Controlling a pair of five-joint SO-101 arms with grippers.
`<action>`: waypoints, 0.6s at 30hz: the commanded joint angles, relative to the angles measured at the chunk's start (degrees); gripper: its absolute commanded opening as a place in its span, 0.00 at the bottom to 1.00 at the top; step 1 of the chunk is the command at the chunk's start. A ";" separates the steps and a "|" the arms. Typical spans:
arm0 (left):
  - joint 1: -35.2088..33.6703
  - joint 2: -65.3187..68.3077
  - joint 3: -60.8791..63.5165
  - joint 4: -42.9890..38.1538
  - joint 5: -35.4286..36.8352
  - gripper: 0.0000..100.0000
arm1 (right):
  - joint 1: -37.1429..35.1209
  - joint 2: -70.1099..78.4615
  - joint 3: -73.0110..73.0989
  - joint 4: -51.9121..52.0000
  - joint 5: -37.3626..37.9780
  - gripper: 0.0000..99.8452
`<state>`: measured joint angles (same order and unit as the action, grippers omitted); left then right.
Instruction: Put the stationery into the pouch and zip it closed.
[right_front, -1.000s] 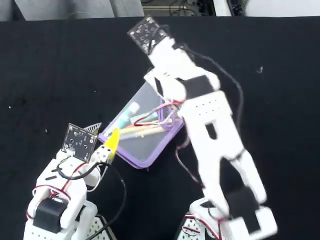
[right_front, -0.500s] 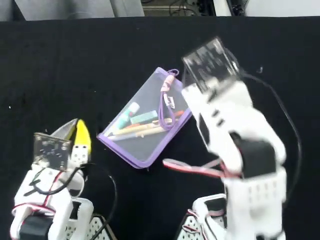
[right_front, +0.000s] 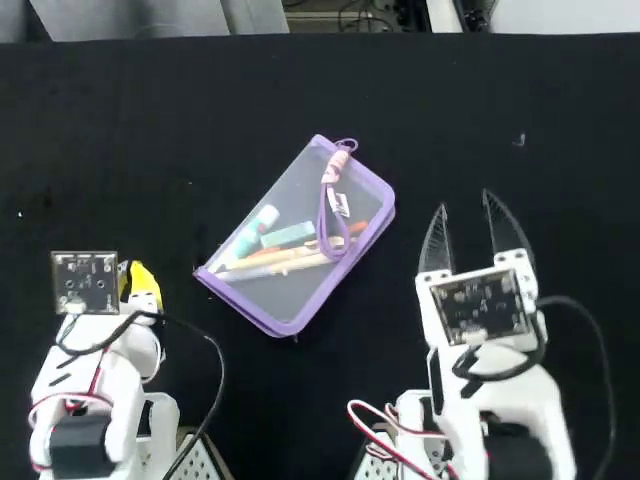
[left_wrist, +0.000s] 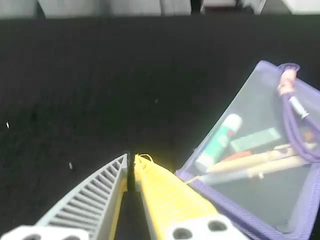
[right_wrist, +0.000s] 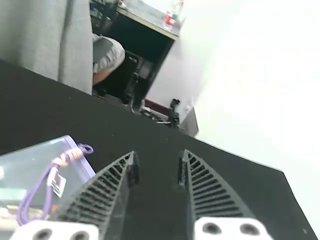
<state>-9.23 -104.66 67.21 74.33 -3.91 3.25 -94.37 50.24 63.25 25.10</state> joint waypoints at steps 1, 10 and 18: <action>-0.04 -0.09 1.89 -2.11 0.88 0.03 | 2.99 -9.36 7.52 0.18 0.09 0.12; -0.31 -0.09 9.89 -2.11 0.97 0.03 | 3.96 -13.32 18.68 5.36 0.09 0.12; -0.40 0.00 15.34 -2.20 0.79 0.03 | 4.22 -13.32 28.00 8.09 0.09 0.12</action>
<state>-9.23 -104.48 82.42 73.54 -3.91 6.07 -103.43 77.23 71.08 25.19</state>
